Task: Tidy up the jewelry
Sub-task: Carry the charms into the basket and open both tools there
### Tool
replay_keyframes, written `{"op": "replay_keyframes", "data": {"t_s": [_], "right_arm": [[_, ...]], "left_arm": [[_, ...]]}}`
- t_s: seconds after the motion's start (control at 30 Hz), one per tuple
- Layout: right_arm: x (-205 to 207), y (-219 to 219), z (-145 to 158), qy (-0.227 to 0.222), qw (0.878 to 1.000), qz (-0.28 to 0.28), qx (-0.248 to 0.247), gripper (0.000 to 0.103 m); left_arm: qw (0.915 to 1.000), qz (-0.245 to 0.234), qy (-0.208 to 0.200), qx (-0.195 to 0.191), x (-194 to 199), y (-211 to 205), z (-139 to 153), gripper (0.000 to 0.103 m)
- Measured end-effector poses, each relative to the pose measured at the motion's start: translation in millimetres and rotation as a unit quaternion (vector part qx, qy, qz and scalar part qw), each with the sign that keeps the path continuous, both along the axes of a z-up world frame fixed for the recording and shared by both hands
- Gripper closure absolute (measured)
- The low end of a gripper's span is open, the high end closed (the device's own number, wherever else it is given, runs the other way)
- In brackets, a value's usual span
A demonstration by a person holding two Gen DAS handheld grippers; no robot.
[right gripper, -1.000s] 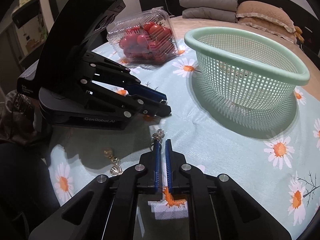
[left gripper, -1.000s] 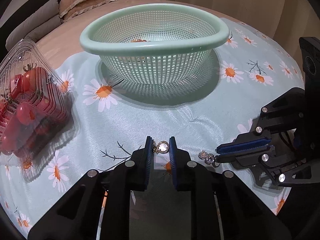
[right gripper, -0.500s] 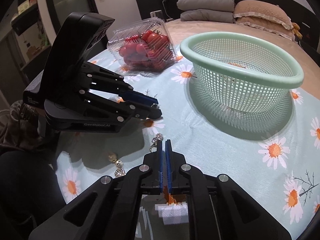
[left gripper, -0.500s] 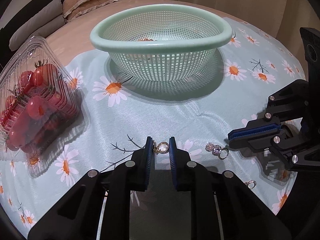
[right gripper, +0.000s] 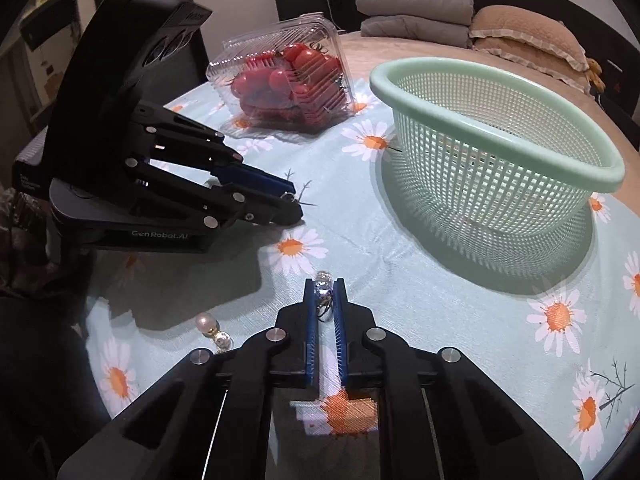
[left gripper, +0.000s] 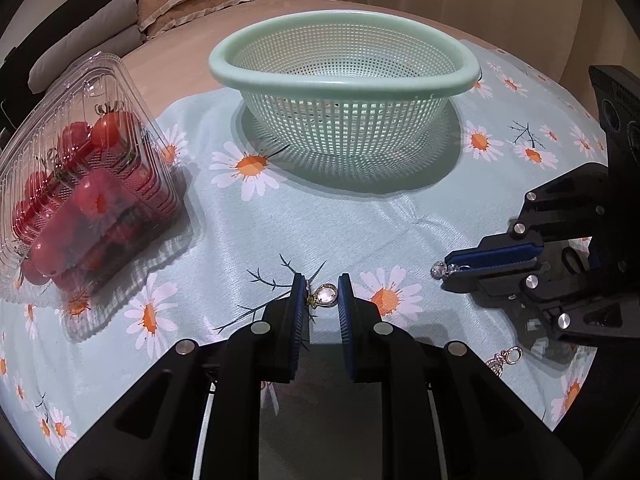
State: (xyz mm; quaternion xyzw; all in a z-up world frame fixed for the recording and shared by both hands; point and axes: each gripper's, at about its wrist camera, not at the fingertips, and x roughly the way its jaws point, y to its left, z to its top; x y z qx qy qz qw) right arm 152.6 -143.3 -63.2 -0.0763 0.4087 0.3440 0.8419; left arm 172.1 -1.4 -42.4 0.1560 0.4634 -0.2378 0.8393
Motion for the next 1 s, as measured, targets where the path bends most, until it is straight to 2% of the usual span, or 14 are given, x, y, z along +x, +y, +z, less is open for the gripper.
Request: {"op": "replay_keyframes", "data": {"t_s": [0.1, 0.23, 0.53, 0.73, 1.0], "right_arm": [[-2.5, -7.6, 4.9, -0.001, 1.0, 0.0, 0.003, 0.096], [-3.3, -33.2, 23.3, -0.02, 0.999, -0.033, 0.001, 0.096], [-4.4, -82.0, 87.3, -0.092, 0.992, -0.084, -0.011, 0.096], [11.1, -78.5, 121.0, -0.135, 0.988, -0.075, -0.015, 0.096], [29.7, -52.7, 132.7, -0.157, 0.986, -0.045, -0.039, 0.096]], "left_arm": [[1.0, 0.006, -0.002, -0.002, 0.2, 5.1, 2.4, 0.086], [0.9997, 0.024, -0.01, -0.002, 1.2, 12.7, 11.8, 0.086], [0.9976, 0.033, -0.06, 0.001, 3.7, 21.8, 60.5, 0.085], [0.9961, 0.001, -0.088, -0.009, 16.9, 3.1, 95.2, 0.086], [0.9938, -0.031, -0.106, -0.012, 47.3, -25.5, 120.4, 0.086]]}}
